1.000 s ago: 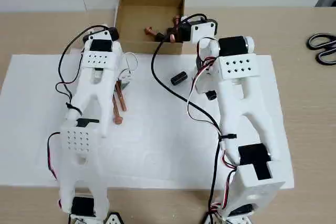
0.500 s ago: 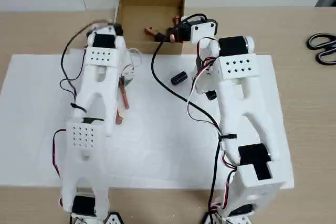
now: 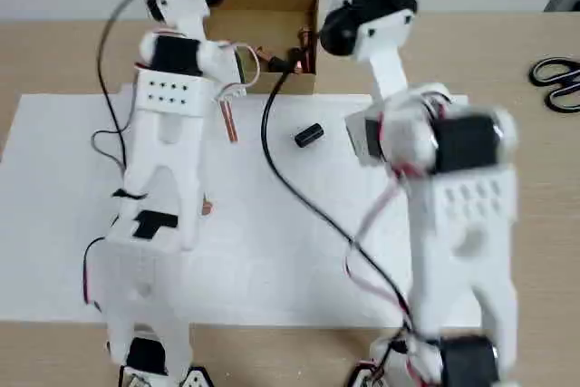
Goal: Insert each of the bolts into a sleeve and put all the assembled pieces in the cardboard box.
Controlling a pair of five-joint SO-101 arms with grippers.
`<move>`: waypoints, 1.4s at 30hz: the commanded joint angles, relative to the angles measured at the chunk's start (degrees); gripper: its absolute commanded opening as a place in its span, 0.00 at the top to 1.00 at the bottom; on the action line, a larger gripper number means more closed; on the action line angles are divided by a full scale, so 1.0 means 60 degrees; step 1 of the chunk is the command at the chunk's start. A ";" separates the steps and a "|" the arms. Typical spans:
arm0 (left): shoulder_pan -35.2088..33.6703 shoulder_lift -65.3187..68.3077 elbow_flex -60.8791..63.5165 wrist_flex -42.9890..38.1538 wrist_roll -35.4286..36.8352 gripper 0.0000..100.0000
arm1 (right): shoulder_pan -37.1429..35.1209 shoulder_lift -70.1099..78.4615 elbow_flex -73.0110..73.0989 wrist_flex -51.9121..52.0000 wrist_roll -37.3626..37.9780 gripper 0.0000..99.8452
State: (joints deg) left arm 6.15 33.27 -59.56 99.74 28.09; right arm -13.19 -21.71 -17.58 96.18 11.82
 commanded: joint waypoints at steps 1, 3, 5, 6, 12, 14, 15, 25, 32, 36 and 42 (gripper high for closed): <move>0.0190 -0.1890 -0.0227 0.0132 -0.0205 1.00 | 0.0037 -0.1736 -0.0410 0.0168 -0.0015 1.00; 0.0542 -0.2886 0.0198 0.0132 -0.0205 1.00 | 0.0051 -0.2440 -0.0264 0.0256 -0.0015 1.00; 0.1099 -0.4088 0.0667 0.0132 -0.0220 1.00 | 0.0051 -0.3070 0.0234 0.0256 -0.0015 1.00; 0.1451 -0.4689 0.0901 0.0132 -0.0234 1.00 | 0.0051 -0.3421 0.0571 0.0256 -0.0015 1.00; 0.2579 -0.7443 0.2703 0.0103 -0.0908 1.00 | 0.0037 -0.5311 0.3487 -0.0037 -0.0073 1.00; 0.2579 -0.8059 0.3407 0.0103 -0.0908 1.00 | 0.0037 -0.5868 0.4601 -0.0623 -0.0088 1.00; 0.2579 -0.8293 0.3817 0.0073 -0.0908 1.00 | -0.0007 -0.6220 0.5201 -0.0989 -0.0103 1.00; 0.2652 -1.0740 0.8549 -0.3121 -0.0864 1.00 | -0.0022 -1.1026 1.2630 -0.6440 -0.2681 1.00; 0.2872 -1.1971 1.1245 -0.5846 -0.0850 1.00 | -0.0168 -1.3253 1.5341 -0.7568 -0.2725 1.00; 0.3473 -1.2015 1.2212 -0.7048 -0.0850 1.00 | -0.0916 -1.3253 1.5897 -0.8227 -0.2740 1.00; 0.4015 -1.1971 1.3722 -0.8689 -0.0850 1.00 | -0.1722 -1.3341 1.6703 -0.8608 -0.3194 1.00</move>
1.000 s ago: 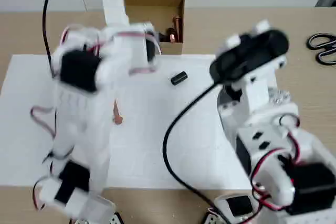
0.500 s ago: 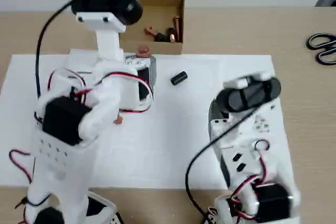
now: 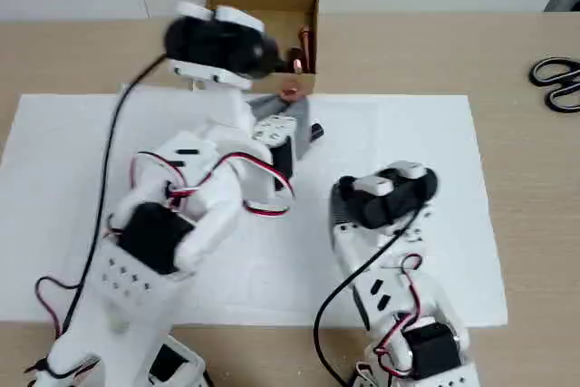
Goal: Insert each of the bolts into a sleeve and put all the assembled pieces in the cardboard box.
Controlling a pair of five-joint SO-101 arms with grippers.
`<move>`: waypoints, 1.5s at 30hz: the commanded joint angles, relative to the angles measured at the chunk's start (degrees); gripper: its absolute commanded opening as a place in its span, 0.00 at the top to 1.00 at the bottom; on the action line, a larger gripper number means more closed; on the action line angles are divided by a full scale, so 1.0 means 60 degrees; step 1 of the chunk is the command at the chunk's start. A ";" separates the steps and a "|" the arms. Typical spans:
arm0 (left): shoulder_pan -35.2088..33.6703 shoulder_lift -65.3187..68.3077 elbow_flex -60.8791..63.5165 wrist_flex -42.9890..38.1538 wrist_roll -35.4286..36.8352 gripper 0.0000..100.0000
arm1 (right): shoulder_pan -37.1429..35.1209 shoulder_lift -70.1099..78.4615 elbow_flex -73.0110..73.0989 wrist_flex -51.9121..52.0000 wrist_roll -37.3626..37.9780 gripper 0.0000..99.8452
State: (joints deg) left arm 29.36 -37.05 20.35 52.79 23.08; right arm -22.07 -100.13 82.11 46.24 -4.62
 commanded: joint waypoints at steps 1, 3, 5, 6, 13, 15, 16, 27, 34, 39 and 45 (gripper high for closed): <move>0.0147 -0.0264 0.0681 -0.1084 -0.0015 1.00 | -0.0315 -0.0286 0.0132 -0.0286 -0.0718 1.00; 0.0220 -0.0322 0.1121 -0.1451 -0.0015 1.00 | -0.0447 -0.0286 0.0132 -0.0330 -0.0982 1.00; 0.0249 -0.0322 0.1282 -0.1495 0.0000 1.00 | -0.0637 -0.0286 0.0176 -0.0608 -0.0967 1.00; 0.0264 -0.0322 0.1311 -0.1495 0.0044 1.00 | -0.0725 -0.0286 0.0190 -0.0711 -0.0952 1.00; 0.0308 -0.0322 0.1282 -0.1289 0.0615 1.00 | -0.0916 -0.0286 0.0205 -0.0769 -0.0967 1.00; 0.0498 -0.0484 0.1267 -0.0938 0.0615 1.00 | -0.0916 -0.0286 0.0205 -0.0769 -0.0967 1.00; 0.0615 -0.0615 0.1267 -0.0762 0.0615 1.00 | -0.0916 -0.0286 0.0205 -0.0769 -0.0952 1.00; 0.0908 -0.1158 0.1282 -0.0410 0.0615 1.00 | -0.0916 -0.0286 0.0718 -0.1824 -0.0308 1.00; 0.0894 -0.1143 0.1267 -0.0440 0.0586 1.00 | -0.0916 -0.0300 0.0791 -0.2234 -0.0278 1.00; 0.0762 -0.1114 0.1267 -0.0454 0.0557 1.00 | -0.0916 -0.0300 0.0791 -0.2308 -0.0264 1.00; 0.0440 -0.1114 0.1311 -0.0454 0.0557 1.00 | -0.0916 -0.0300 0.0791 -0.2308 -0.0264 1.00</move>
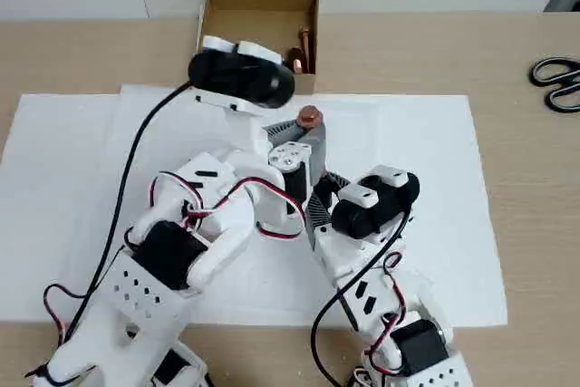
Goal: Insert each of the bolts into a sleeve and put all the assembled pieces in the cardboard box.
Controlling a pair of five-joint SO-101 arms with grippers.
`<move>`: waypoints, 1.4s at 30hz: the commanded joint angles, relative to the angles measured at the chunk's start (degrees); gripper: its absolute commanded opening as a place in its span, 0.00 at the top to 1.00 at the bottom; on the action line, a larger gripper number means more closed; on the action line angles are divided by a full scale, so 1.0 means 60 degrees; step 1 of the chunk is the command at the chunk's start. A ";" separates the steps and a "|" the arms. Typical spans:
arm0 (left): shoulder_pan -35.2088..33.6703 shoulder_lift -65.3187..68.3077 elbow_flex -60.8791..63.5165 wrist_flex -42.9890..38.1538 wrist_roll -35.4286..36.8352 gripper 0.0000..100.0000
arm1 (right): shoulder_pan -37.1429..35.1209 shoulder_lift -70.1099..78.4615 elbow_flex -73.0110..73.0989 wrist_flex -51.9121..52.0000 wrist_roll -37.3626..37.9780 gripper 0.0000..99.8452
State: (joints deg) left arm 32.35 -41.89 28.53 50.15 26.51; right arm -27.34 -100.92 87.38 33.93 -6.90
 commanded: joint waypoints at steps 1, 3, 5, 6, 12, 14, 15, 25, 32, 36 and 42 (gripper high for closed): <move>-0.0059 -0.0308 -0.0051 -0.0015 -0.0015 1.00 | -0.0037 -0.0168 -0.0088 -0.0256 0.0117 1.00; -0.0059 -0.0293 -0.0051 -0.0015 -0.0029 1.00 | -0.0037 -0.0168 -0.0088 -0.0256 0.0117 1.00; -0.0059 -0.0220 -0.0037 -0.0015 -0.0029 1.00 | -0.0037 -0.0168 -0.0088 -0.0256 0.0117 1.00; -0.0059 -0.0103 -0.0037 -0.0015 -0.0029 1.00 | -0.0037 -0.0168 -0.0103 -0.0256 0.0117 1.00; -0.0015 0.0381 -0.0095 -0.0015 -0.0029 1.00 | -0.0037 -0.0168 -0.0308 -0.0183 0.0117 1.00; -0.0015 0.0425 -0.0095 -0.0015 -0.0029 1.00 | -0.0037 -0.0168 -0.0308 -0.0183 0.0117 1.00; -0.0015 0.0440 -0.0095 -0.0015 -0.0029 1.00 | -0.0037 -0.0168 -0.0308 -0.0183 0.0117 1.00; -0.0044 0.0454 -0.0051 0.0073 -0.0029 1.00 | -0.0037 -0.0168 -0.0615 -0.0183 0.0117 1.00; 0.0000 0.0454 -0.0095 0.0718 -0.0029 1.00 | -0.0037 -0.0154 -0.0659 -0.0256 0.0117 1.00; 0.0015 0.0454 -0.0110 0.0996 -0.0015 1.00 | -0.0037 -0.0154 -0.0674 -0.0432 0.0132 1.00; 0.0015 0.0469 -0.0681 0.1963 -0.0015 1.00 | -0.0037 -0.0154 -0.0674 -0.1136 0.0132 1.00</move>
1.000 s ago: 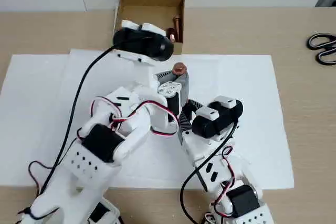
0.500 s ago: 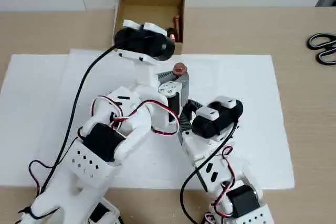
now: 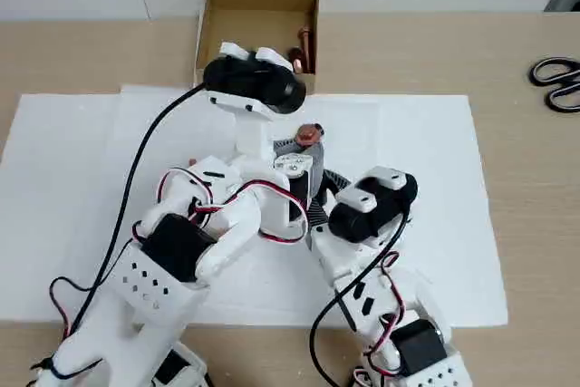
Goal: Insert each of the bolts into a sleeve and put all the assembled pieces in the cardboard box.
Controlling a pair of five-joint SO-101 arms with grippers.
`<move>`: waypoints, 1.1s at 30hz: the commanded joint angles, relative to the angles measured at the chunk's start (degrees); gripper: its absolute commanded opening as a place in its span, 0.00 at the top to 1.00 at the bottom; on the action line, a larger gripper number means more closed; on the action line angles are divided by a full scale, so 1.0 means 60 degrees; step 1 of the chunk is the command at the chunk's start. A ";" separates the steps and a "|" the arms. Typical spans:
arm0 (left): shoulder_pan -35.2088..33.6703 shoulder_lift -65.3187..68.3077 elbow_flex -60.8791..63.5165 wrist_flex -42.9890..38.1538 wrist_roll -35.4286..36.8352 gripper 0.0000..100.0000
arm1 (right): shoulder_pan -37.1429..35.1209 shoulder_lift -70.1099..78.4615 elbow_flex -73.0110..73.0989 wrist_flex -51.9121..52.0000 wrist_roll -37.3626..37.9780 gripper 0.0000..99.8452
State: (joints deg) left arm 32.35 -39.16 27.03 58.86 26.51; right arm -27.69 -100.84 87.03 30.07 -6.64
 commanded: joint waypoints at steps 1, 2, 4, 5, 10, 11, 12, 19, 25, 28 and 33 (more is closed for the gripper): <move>0.0015 0.0015 -0.0491 0.0615 -0.0015 1.00 | 0.0022 -0.0168 -0.0615 -0.0491 0.0088 1.00; 0.0015 0.0015 -0.0505 0.0659 -0.0015 1.00 | 0.0022 -0.0168 -0.0615 -0.0491 0.0088 1.00; 0.0015 0.0029 -0.0505 0.0645 -0.0015 1.00 | 0.0007 -0.0168 -0.0615 -0.0491 0.0088 1.00; 0.0015 0.0073 -0.0520 0.0630 -0.0015 1.00 | -0.0051 -0.0168 -0.0615 -0.0491 0.0088 1.00; 0.0015 0.1026 -0.1033 0.0850 -0.0015 1.00 | -0.0344 -0.0168 -0.0615 -0.0491 0.0088 1.00; 0.0015 0.1245 -0.1282 0.0996 -0.0015 1.00 | -0.0344 -0.0168 -0.0615 -0.0491 0.0088 1.00; 0.0015 0.1451 -0.1531 0.1172 -0.0015 1.00 | -0.0344 -0.0168 -0.0615 -0.0491 0.0088 1.00; 0.0015 0.2579 -0.2733 0.2198 -0.0015 1.00 | -0.0344 -0.0168 -0.1026 -0.0476 0.0088 1.00; 0.0015 0.2813 -0.2996 0.2388 -0.0015 1.00 | -0.0330 -0.0168 -0.1099 -0.0432 0.0088 1.00; -0.0015 0.2755 -0.2996 0.2637 0.0000 1.00 | -0.0300 -0.0168 -0.1114 -0.0476 0.0088 1.00; -0.0059 0.2755 -0.3011 0.3150 0.0029 1.00 | -0.0286 -0.0168 -0.1114 -0.0476 0.0088 1.00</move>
State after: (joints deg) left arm 32.70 -22.81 10.07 76.26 26.42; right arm -29.45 -100.57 87.03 29.36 -6.90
